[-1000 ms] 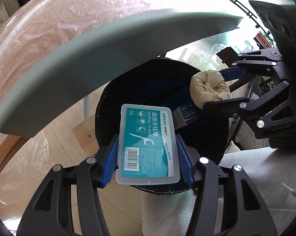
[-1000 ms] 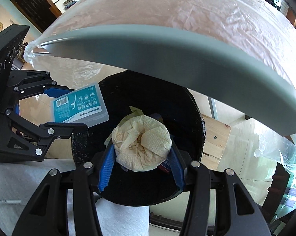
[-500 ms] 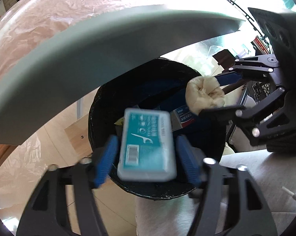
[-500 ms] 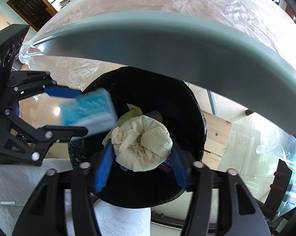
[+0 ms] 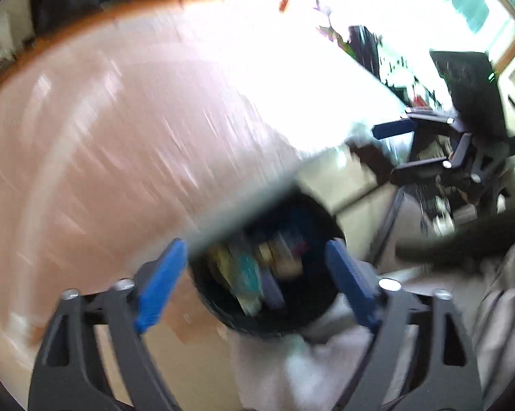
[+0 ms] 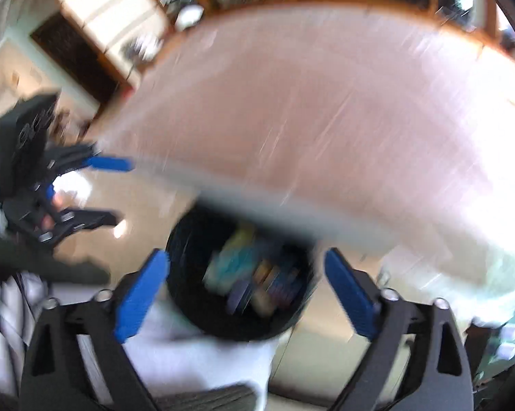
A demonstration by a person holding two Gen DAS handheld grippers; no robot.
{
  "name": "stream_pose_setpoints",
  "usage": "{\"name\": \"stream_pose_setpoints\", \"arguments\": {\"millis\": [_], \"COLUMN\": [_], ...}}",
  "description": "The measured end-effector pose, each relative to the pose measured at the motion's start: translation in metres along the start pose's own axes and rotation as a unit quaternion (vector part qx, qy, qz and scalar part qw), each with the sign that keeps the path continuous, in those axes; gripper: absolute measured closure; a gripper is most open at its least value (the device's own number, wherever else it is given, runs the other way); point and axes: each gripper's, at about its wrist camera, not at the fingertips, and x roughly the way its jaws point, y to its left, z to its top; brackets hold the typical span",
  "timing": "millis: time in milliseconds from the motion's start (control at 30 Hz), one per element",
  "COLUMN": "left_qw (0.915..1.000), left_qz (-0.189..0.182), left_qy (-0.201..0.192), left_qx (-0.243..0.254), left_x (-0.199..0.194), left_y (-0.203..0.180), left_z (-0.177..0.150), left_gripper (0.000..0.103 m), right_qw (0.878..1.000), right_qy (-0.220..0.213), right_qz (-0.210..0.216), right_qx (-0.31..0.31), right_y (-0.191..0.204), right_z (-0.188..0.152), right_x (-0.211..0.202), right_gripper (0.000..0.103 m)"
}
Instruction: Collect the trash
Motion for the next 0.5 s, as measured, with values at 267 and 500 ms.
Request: {"name": "stream_pose_setpoints", "arguments": {"millis": [267, 500], "left_qw": [0.9677, 0.9506], "left_qz": [0.178, 0.229], "left_qy": [-0.135, -0.115], "left_qx": [-0.117, -0.175], "left_x": [-0.009, 0.033], "left_y": [0.128, 0.223], "left_z": [0.090, 0.132], "left_gripper": [0.002, 0.002], "right_qw": [0.970, 0.959], "right_qy": [-0.157, -0.133], "right_qz": [-0.162, -0.221], "right_qx": [0.088, 0.117], "right_y": [-0.126, -0.206], "right_z": [0.120, 0.188], "right_x": [0.003, 0.043], "right_gripper": [0.004, 0.004]}}
